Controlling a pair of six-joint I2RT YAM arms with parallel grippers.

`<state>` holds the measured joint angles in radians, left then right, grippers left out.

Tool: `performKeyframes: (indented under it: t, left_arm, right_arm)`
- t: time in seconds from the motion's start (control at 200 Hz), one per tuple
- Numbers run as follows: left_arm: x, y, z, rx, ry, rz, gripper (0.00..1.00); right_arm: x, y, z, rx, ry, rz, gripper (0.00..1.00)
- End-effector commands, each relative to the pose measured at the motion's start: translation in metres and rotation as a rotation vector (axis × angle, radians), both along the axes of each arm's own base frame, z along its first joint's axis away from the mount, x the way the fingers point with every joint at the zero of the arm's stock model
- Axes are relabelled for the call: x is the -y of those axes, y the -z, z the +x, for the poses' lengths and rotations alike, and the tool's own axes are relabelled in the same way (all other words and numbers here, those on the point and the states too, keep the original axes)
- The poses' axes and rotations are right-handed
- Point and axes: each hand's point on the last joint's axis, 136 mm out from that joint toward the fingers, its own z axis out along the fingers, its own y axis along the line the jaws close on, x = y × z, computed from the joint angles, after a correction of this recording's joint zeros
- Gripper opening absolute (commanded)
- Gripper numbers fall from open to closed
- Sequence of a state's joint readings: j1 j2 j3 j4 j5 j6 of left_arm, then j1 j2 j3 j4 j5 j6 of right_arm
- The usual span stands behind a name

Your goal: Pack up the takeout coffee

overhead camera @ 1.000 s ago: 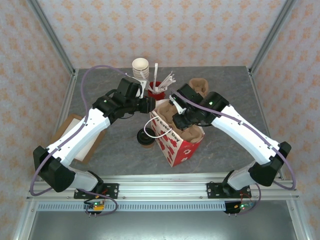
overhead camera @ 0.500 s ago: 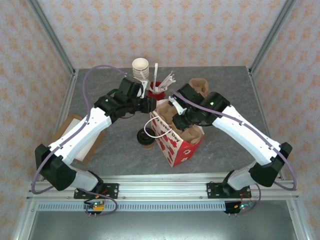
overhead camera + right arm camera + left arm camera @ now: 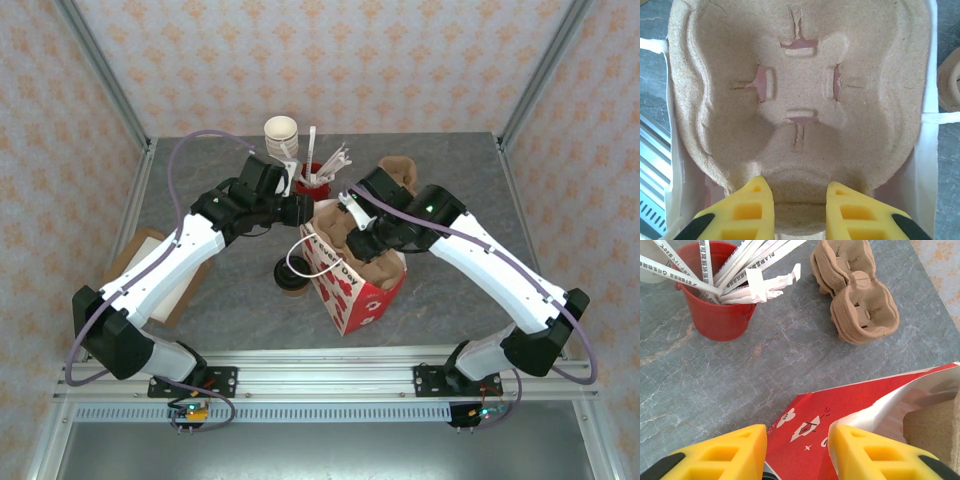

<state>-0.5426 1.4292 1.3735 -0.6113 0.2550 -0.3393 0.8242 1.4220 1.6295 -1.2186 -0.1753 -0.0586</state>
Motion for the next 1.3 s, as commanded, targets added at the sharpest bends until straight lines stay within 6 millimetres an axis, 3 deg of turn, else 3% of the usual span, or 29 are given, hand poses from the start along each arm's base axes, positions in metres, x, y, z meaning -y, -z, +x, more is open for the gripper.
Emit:
performKeyframes:
  t: [0.0,0.3,0.701,0.921,1.296]
  left_arm:
    - [-0.004,-0.004,0.009,0.025,-0.022,0.026,0.41]
    - [-0.005,-0.009,0.009,0.037,-0.028,0.018,0.41]
    - [-0.002,-0.011,0.008,0.04,-0.011,0.006,0.43]
    - [0.002,-0.016,0.007,0.045,0.0,-0.021,0.45]
    - [-0.016,-0.052,0.0,0.148,-0.076,-0.068,0.68]
  right_arm:
    - [0.014,0.006,-0.015,-0.032,-0.028,-0.059,0.22]
    - [0.024,0.022,-0.011,-0.067,0.058,-0.121,0.22]
    - [0.016,0.033,-0.011,-0.108,0.039,-0.132,0.22]
    - [0.009,0.033,0.001,-0.09,0.089,-0.126,0.22]
    - [0.002,0.056,0.023,-0.087,0.186,-0.176,0.27]
